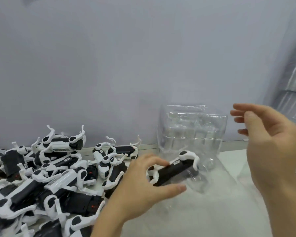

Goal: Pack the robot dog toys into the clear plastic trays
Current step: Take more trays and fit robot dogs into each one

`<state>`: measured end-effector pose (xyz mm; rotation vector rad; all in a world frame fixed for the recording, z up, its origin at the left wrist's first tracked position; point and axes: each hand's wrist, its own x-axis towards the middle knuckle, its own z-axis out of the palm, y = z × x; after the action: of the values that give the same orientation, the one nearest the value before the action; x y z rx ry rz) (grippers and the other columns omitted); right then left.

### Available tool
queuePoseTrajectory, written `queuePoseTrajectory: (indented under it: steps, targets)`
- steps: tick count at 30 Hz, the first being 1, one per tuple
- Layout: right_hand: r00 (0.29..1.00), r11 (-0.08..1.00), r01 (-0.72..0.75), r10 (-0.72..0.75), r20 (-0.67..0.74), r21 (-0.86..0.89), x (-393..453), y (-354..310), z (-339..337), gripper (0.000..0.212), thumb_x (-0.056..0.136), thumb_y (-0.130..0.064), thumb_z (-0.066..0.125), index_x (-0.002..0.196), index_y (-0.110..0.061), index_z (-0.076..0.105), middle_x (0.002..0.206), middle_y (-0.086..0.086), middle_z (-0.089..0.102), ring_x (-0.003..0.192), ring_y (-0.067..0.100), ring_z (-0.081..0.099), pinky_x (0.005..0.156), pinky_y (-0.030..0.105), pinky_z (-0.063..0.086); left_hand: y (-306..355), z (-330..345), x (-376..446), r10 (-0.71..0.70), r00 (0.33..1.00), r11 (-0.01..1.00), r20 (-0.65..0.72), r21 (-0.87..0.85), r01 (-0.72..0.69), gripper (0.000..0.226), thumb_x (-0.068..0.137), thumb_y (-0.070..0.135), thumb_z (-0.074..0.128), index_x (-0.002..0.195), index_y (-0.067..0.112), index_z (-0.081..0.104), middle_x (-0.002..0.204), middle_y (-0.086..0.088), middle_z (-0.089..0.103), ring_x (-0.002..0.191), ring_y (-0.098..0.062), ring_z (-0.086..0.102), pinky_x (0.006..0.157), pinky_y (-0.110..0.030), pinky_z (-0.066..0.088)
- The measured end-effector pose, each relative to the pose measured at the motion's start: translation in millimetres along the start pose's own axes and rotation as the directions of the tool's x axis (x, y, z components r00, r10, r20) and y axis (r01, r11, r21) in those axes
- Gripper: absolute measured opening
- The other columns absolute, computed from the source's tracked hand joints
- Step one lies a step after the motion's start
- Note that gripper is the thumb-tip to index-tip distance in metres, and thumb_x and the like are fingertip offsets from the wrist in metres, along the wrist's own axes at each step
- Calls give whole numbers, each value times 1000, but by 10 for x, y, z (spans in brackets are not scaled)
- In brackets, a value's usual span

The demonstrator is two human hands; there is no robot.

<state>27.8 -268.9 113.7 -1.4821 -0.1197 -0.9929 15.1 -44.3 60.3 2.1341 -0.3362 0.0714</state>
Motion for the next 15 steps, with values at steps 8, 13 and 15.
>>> queuePoseTrajectory:
  steps: [8, 13, 15]
  targets:
    - [987, 999, 37, -36, 155, -5, -201, -38, 306, 24, 88, -16, 53, 90, -30, 72, 87, -11, 73, 89, 9, 68, 73, 18, 52, 84, 564, 64, 0, 991, 932, 137, 358, -49, 96, 43, 85, 69, 130, 57, 37, 151, 27, 15, 143, 3, -4, 119, -44, -1]
    - [964, 998, 40, -25, 265, -51, -363, 1, 501, 23, 87, -17, 54, 92, -30, 73, 89, -16, 72, 90, 9, 67, 70, 24, 52, 17, 398, 140, -183, 908, 943, -377, 195, 271, 32, 83, 60, 60, 103, 36, 49, 110, 14, 52, 111, -11, 50, 93, -36, 42]
    - [956, 994, 74, -48, 290, -81, -408, 16, 550, 24, 86, -16, 55, 92, -30, 72, 88, -17, 70, 89, 9, 66, 69, 24, 51, -22, 349, 150, -333, 863, 904, -379, 133, 407, 30, 88, 53, 56, 100, 28, 47, 98, 6, 59, 94, -18, 58, 81, -36, 48]
